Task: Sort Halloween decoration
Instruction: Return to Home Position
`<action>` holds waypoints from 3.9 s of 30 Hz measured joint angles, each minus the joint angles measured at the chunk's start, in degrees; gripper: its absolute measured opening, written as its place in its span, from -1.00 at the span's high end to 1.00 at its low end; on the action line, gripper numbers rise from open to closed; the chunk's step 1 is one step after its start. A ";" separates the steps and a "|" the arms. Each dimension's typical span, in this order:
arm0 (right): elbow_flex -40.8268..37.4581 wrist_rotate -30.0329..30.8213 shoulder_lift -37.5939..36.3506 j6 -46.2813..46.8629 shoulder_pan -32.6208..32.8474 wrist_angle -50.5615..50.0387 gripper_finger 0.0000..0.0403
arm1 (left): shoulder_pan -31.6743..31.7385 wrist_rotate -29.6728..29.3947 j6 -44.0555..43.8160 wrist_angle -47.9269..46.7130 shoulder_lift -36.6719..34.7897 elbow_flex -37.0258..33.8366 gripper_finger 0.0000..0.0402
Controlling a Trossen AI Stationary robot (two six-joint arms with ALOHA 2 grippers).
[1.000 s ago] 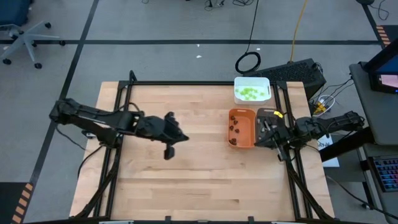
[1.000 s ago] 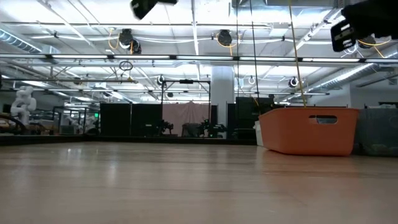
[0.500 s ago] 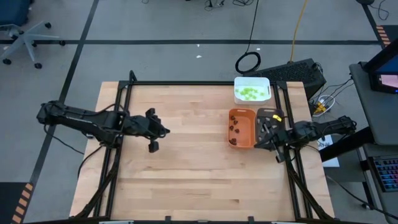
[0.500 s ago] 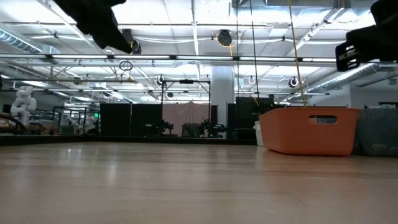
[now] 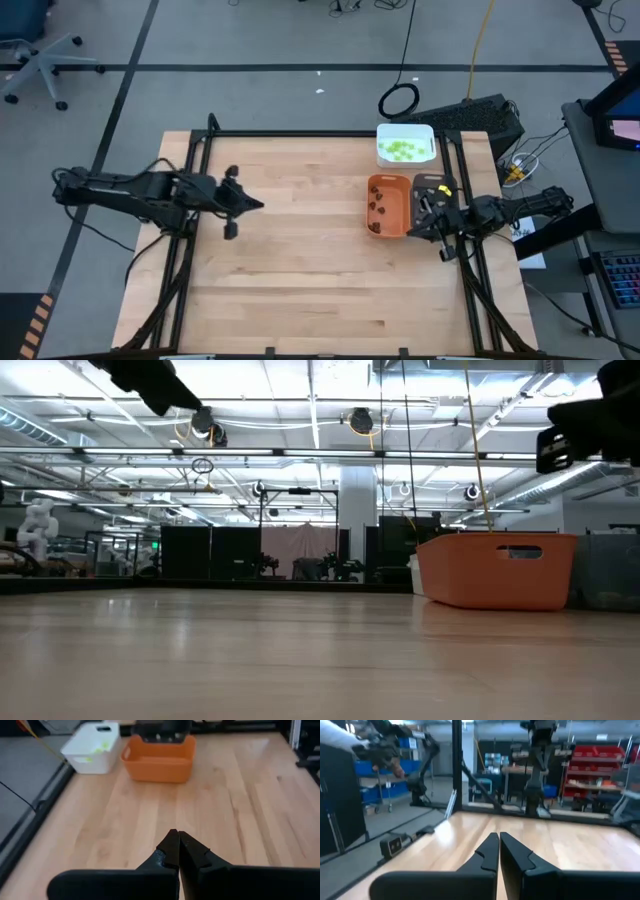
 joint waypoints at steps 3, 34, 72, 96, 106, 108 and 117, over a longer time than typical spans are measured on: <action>-0.02 0.21 -0.12 -0.53 0.00 -0.09 1.00 | 1.12 -0.03 1.25 -2.73 -5.12 0.05 1.00; -0.24 1.44 -0.12 -0.15 -3.04 -0.03 1.00 | 3.00 4.33 0.16 24.79 -34.32 -33.98 1.00; -0.24 -0.37 -0.25 -0.49 -8.83 0.04 1.00 | 3.00 10.26 0.16 29.92 -45.96 -44.15 1.00; -0.24 0.44 -0.23 2.92 -9.40 -3.98 1.00 | 3.00 9.95 3.22 29.82 -45.96 -44.21 1.00; -0.25 0.28 -0.23 3.09 -9.40 -3.85 1.00 | 3.00 10.73 3.68 29.80 -45.96 -44.21 1.00; -0.26 0.26 -0.23 3.09 -9.40 -3.85 1.00 | 3.00 10.43 3.71 29.87 -45.96 -44.25 1.00; -0.25 0.20 -0.23 3.09 -9.40 -3.84 1.00 | 3.00 10.35 1.74 29.88 -45.61 -44.25 1.00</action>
